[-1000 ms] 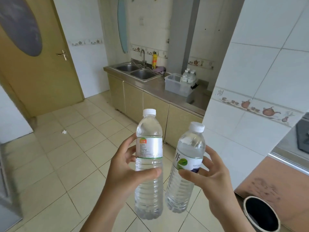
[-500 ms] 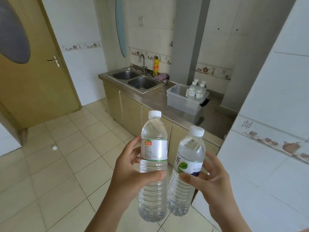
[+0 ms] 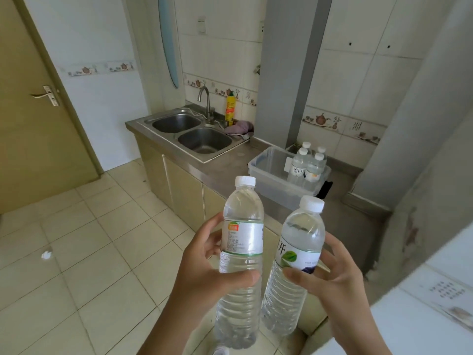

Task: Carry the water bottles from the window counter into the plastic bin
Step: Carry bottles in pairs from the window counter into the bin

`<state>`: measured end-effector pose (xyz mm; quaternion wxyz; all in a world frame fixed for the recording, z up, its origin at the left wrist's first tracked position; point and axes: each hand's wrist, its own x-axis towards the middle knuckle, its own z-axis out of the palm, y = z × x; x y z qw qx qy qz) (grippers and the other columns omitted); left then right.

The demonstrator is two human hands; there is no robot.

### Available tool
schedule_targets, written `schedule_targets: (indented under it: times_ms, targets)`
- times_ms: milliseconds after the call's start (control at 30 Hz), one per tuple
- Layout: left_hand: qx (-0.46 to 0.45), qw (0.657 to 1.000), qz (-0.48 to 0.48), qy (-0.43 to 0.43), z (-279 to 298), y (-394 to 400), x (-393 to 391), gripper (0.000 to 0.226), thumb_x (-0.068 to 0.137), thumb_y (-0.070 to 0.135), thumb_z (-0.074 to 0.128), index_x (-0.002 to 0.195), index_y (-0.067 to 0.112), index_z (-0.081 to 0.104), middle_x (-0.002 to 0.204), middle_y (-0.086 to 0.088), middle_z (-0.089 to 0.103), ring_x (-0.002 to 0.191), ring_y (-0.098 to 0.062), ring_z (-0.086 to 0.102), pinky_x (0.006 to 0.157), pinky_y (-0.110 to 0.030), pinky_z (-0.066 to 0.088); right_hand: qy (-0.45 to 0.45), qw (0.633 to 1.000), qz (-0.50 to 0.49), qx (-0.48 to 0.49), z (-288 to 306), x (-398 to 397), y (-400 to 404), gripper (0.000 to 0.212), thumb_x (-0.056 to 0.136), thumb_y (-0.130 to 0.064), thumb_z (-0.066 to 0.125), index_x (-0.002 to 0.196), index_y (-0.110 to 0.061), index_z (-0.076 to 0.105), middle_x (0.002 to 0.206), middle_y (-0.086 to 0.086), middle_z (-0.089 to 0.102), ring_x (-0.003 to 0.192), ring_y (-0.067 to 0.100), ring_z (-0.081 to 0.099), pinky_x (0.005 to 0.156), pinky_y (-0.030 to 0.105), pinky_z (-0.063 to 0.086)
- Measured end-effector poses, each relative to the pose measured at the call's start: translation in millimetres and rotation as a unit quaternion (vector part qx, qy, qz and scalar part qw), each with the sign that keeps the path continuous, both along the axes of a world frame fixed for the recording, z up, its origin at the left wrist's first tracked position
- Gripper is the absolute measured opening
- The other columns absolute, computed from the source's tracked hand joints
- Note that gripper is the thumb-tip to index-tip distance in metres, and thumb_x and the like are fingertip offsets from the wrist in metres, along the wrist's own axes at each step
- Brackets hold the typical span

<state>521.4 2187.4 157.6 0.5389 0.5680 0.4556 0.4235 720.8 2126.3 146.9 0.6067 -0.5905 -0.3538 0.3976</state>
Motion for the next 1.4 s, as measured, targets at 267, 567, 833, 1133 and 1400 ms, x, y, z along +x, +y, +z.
schedule_targets:
  times_ms: [267,567,833,1133,1400]
  targets:
    - [-0.014,0.998,-0.057,0.003,-2.8,173.4,40.4,0.095,0.041,0.020,0.090,0.121,0.055,0.051,0.112,0.015,0.072,0.106,-0.002,0.065,0.094,-0.039,0.053,-0.026,0.999,-0.039,0.012,-3.9,27.4,150.3,0.075,0.052,0.003,0.089,0.113,-0.029,0.061,0.105,0.006,0.073,0.096,0.028,0.070,0.081,0.046,0.056]
    - [-0.023,0.996,-0.089,-0.011,-6.6,324.7,110.6,0.093,0.041,0.011,0.092,0.115,0.051,0.052,0.109,0.014,0.072,0.099,0.000,0.067,0.076,-0.021,0.055,-0.027,0.994,-0.102,-0.001,0.1,75.9,279.2,0.084,0.041,-0.014,0.092,0.113,-0.039,0.057,0.105,-0.008,0.072,0.096,0.017,0.070,0.084,0.042,0.056]
    - [0.006,0.995,-0.099,-0.010,-19.4,430.8,192.6,0.095,0.053,-0.005,0.091,0.118,0.047,0.046,0.103,0.022,0.066,0.089,0.015,0.062,0.065,-0.010,0.051,-0.074,0.989,-0.124,0.010,-16.6,137.8,390.0,0.080,0.052,-0.004,0.090,0.106,-0.046,0.050,0.114,-0.012,0.062,0.107,0.012,0.061,0.087,0.031,0.051]
    - [0.055,0.988,-0.143,0.033,-56.6,535.3,262.8,0.102,0.052,-0.008,0.090,0.132,0.035,0.045,0.110,0.015,0.066,0.095,0.007,0.064,0.071,-0.012,0.052,-0.120,0.976,-0.181,-0.027,-51.0,188.3,481.3,0.082,0.052,-0.003,0.091,0.115,-0.037,0.050,0.109,-0.018,0.061,0.104,0.000,0.059,0.080,0.017,0.051]
    - [0.022,0.969,-0.234,0.080,-114.8,605.2,302.4,0.093,0.048,0.012,0.097,0.114,0.053,0.046,0.118,0.018,0.061,0.098,0.002,0.063,0.081,-0.027,0.056,-0.232,0.918,-0.279,-0.161,-81.2,191.8,538.7,0.066,0.062,-0.012,0.084,0.112,-0.030,0.045,0.085,-0.020,0.052,0.072,0.005,0.051,0.060,0.015,0.036]
